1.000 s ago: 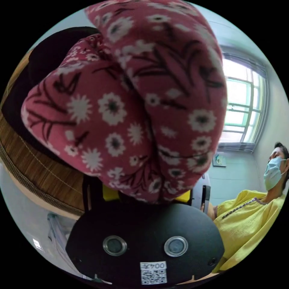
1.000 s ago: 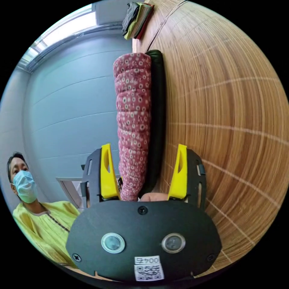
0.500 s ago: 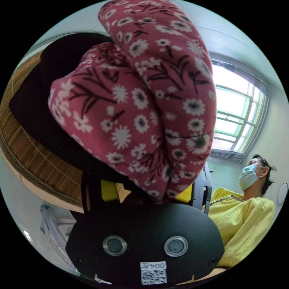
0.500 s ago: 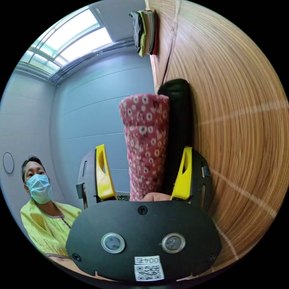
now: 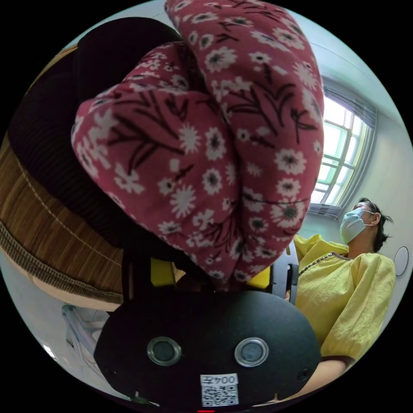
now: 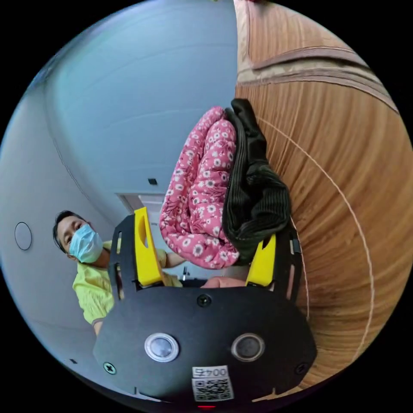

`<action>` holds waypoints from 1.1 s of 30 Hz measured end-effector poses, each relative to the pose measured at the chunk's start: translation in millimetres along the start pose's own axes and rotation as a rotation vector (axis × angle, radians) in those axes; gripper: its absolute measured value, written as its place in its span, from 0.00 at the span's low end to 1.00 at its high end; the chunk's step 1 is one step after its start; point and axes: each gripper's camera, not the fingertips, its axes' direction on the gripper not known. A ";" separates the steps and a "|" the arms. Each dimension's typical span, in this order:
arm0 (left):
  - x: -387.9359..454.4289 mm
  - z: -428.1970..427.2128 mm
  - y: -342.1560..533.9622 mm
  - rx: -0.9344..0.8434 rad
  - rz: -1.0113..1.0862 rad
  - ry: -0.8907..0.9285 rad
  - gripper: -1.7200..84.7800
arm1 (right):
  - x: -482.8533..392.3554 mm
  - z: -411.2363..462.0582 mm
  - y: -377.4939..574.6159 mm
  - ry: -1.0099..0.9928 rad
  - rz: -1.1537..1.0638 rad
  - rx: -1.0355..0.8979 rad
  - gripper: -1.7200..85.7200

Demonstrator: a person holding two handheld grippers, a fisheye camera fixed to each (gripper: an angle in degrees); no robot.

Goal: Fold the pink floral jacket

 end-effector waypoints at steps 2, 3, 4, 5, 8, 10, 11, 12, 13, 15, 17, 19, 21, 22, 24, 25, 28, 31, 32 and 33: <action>-1.3 -2.8 -2.7 -0.001 0.012 0.006 0.29 | -2.5 19.6 -14.7 0.017 0.017 -0.153 0.43; -1.8 -4.6 -4.7 -0.003 0.021 0.009 0.30 | -2.1 25.4 -18.0 0.020 0.022 -0.188 0.43; -1.9 -6.3 -7.1 -0.008 0.032 0.012 0.30 | -0.9 37.7 -24.7 0.025 0.033 -0.257 0.43; -1.8 -7.2 -8.3 -0.011 0.038 0.014 0.31 | 1.2 50.5 -32.1 0.030 0.050 -0.324 0.42; -0.2 -11.5 -15.3 -0.034 0.082 0.056 0.34 | 4.3 91.0 -52.4 0.077 0.091 -0.527 0.41; 1.2 -14.7 -25.0 -0.054 0.099 0.127 0.36 | 4.9 114.6 -60.6 0.124 0.104 -0.636 0.39; 0.6 -15.5 -28.3 -0.057 0.094 0.145 0.36 | 6.6 129.0 -62.3 0.156 0.107 -0.692 0.38; -1.0 -16.6 -35.3 -0.067 0.086 0.170 0.36 | 7.8 135.4 -61.9 0.158 0.107 -0.709 0.37; -1.2 -16.7 -41.1 -0.075 0.089 0.177 0.35 | 11.3 145.9 -59.1 0.156 0.107 -0.718 0.34; 1.1 -16.5 -45.2 -0.083 0.094 0.130 0.33 | 18.8 157.6 -50.2 0.186 0.124 -0.678 0.30; 9.2 -15.6 -43.5 -0.080 0.091 -0.002 0.32 | 9.8 171.9 -31.7 0.313 0.088 -0.576 0.23; 39.4 -11.3 -46.0 -0.117 0.129 -0.212 0.30 | -15.8 185.5 -13.3 0.407 0.012 -0.500 0.21; 65.3 -11.9 -47.4 -0.109 0.164 -0.304 0.29 | -47.3 200.5 5.4 0.498 -0.058 -0.430 0.19; 83.9 -14.4 -47.7 -0.091 0.178 -0.358 0.29 | -66.6 209.8 17.7 0.536 -0.083 -0.370 0.18; 115.0 -18.5 -48.1 -0.058 0.213 -0.433 0.28 | -92.3 227.6 36.6 0.583 -0.114 -0.310 0.17; 137.9 -19.5 -49.1 -0.048 0.252 -0.481 0.28 | -106.9 240.4 48.9 0.593 -0.142 -0.284 0.17; 199.6 -14.2 -53.3 -0.069 0.390 -0.634 0.28 | -132.5 267.1 74.4 0.618 -0.179 -0.239 0.17; 247.3 -13.1 -58.5 -0.066 0.481 -0.696 0.27 | -157.6 279.7 95.6 0.643 -0.204 -0.173 0.17; 255.9 -13.2 -59.9 -0.060 0.499 -0.703 0.27 | -169.2 279.7 103.0 0.655 -0.213 -0.141 0.17; 271.9 -13.7 -64.0 -0.043 0.529 -0.702 0.27 | -175.2 278.7 106.5 0.661 -0.217 -0.122 0.17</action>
